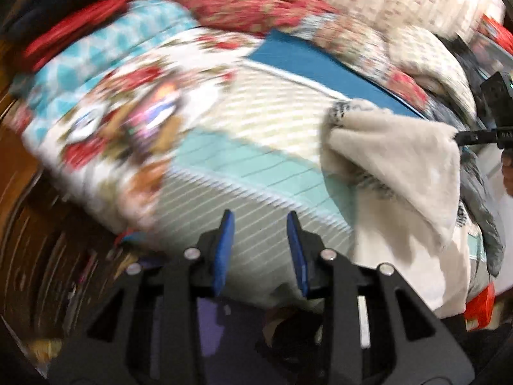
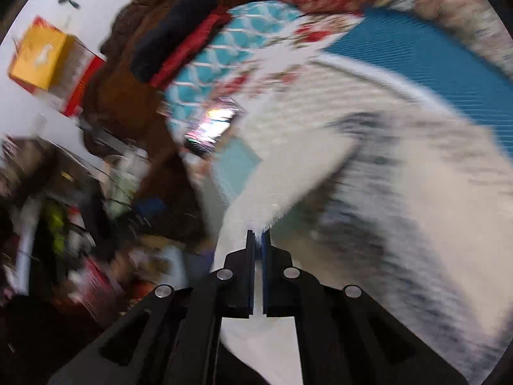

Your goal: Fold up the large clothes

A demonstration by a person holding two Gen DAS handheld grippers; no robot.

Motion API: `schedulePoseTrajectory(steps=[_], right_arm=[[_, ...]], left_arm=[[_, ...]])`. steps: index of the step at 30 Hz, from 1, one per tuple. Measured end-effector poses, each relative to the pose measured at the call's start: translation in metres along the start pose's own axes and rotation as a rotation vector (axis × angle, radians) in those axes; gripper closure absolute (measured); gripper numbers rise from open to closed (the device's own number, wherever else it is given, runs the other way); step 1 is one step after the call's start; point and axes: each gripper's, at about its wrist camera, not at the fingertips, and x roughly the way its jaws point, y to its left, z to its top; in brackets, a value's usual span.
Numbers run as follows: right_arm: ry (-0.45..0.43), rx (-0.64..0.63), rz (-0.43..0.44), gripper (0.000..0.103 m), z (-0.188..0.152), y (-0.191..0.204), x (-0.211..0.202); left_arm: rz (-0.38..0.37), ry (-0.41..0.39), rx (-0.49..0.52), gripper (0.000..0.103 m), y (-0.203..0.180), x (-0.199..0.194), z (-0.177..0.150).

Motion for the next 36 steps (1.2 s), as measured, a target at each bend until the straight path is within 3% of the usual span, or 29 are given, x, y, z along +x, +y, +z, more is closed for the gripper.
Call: schedulePoseTrajectory(steps=[3, 6, 8, 10, 12, 13, 17, 19, 21, 25, 29, 30, 31, 34, 36], right_arm=[[0.023, -0.019, -0.197, 0.016, -0.027, -0.045, -0.036], [0.065, -0.007, -0.376, 0.016, -0.054, -0.093, -0.045], [0.072, 0.009, -0.460, 0.016, -0.066, -0.123, -0.038], [0.041, 0.052, -0.493, 0.016, -0.072, -0.148, -0.031], [-0.005, 0.134, -0.499, 0.016, -0.080, -0.180, -0.020], [-0.028, 0.176, -0.481, 0.017, -0.082, -0.190, -0.015], [-0.278, 0.394, -0.216, 0.020, -0.117, -0.238, -0.039], [-0.469, 0.490, -0.125, 0.024, -0.148, -0.252, -0.067], [-0.598, 0.560, -0.082, 0.051, -0.178, -0.257, -0.084], [-0.584, 0.570, -0.106, 0.056, -0.201, -0.252, -0.074], [-0.478, 0.573, -0.123, 0.055, -0.198, -0.244, -0.027], [-0.465, 0.584, -0.080, 0.050, -0.197, -0.244, -0.016], [-0.464, 0.586, -0.057, 0.022, -0.196, -0.242, -0.013], [-0.565, 0.549, -0.087, 0.019, -0.191, -0.231, -0.047], [-0.602, 0.538, -0.235, 0.019, -0.190, -0.227, -0.086]], left_arm=[[-0.068, 0.003, 0.089, 0.071, -0.055, 0.028, 0.031], [-0.134, 0.029, 0.148, 0.071, -0.109, 0.068, 0.063], [-0.166, 0.063, 0.167, 0.071, -0.139, 0.099, 0.083], [-0.151, 0.092, 0.203, 0.071, -0.170, 0.137, 0.105], [-0.117, 0.121, 0.217, 0.067, -0.191, 0.171, 0.122], [-0.096, 0.151, 0.220, 0.060, -0.201, 0.197, 0.134], [-0.018, 0.232, 0.213, 0.056, -0.215, 0.263, 0.159], [-0.013, 0.254, 0.172, 0.056, -0.214, 0.287, 0.169], [-0.008, 0.262, 0.148, 0.056, -0.213, 0.299, 0.173], [0.011, 0.249, 0.162, 0.056, -0.217, 0.313, 0.172], [0.011, 0.242, 0.137, 0.059, -0.218, 0.319, 0.172], [0.011, 0.241, 0.135, 0.060, -0.218, 0.318, 0.172], [0.012, 0.241, 0.137, 0.064, -0.219, 0.317, 0.172], [0.019, 0.226, 0.157, 0.071, -0.222, 0.305, 0.173], [0.028, 0.197, 0.177, 0.080, -0.225, 0.297, 0.174]])
